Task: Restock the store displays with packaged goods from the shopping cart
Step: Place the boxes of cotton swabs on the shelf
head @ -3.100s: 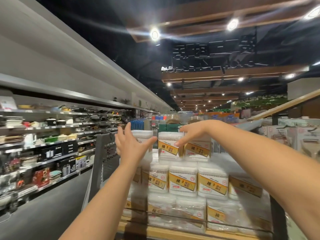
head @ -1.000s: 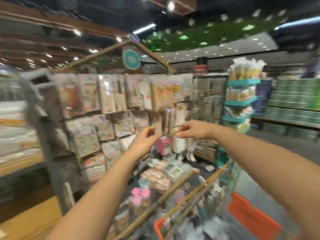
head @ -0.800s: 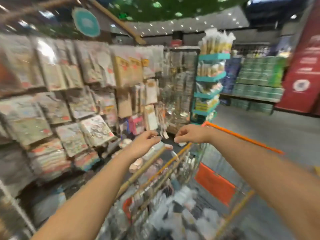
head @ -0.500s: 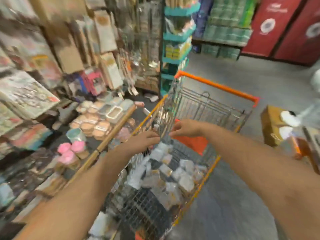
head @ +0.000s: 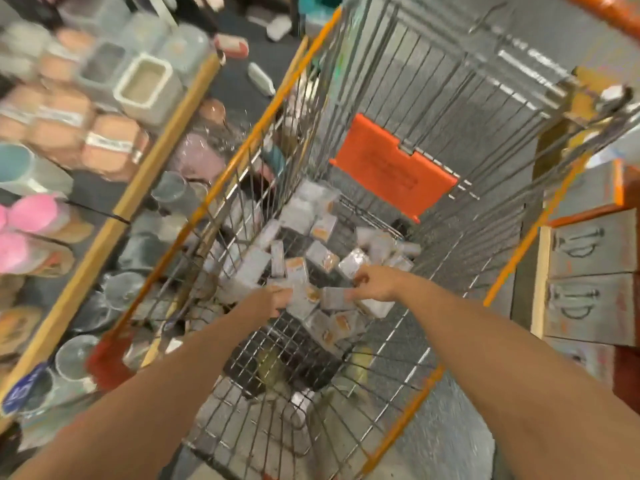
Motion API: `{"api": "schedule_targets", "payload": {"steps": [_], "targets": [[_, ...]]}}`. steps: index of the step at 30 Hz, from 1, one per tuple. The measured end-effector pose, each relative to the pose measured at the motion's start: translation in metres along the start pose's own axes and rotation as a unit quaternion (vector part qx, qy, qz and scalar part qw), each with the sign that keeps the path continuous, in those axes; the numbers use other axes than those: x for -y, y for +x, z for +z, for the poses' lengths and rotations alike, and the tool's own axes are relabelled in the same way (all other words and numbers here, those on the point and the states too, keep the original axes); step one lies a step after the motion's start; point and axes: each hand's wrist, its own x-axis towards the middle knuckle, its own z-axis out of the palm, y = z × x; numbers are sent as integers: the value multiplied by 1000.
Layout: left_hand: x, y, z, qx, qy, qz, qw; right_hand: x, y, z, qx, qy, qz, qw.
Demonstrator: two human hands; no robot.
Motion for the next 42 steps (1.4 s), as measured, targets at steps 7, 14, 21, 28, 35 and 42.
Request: {"api": "schedule_targets", "payload": {"steps": [7,14,21,28,35,42], "targets": [[51,61,39,23,-85,-22,996,-38,83,26,-18,-35,79,996],[64,89,44,-5,-145,-19,989,-66,109,61,-100,-23,74,992],[33,78,51,3,-199,72,977,-22,94,37,33,254,-1,967],[42,87,44,90,-239,78,964,-8,103,61,61,484,-1,873],[71,94,42,16,-378,-7,926,-15,113,44,-15,386,61,920],[94,90,27,-15,-372,-19,928,-81,134,31,-214,154,169,949]]}}
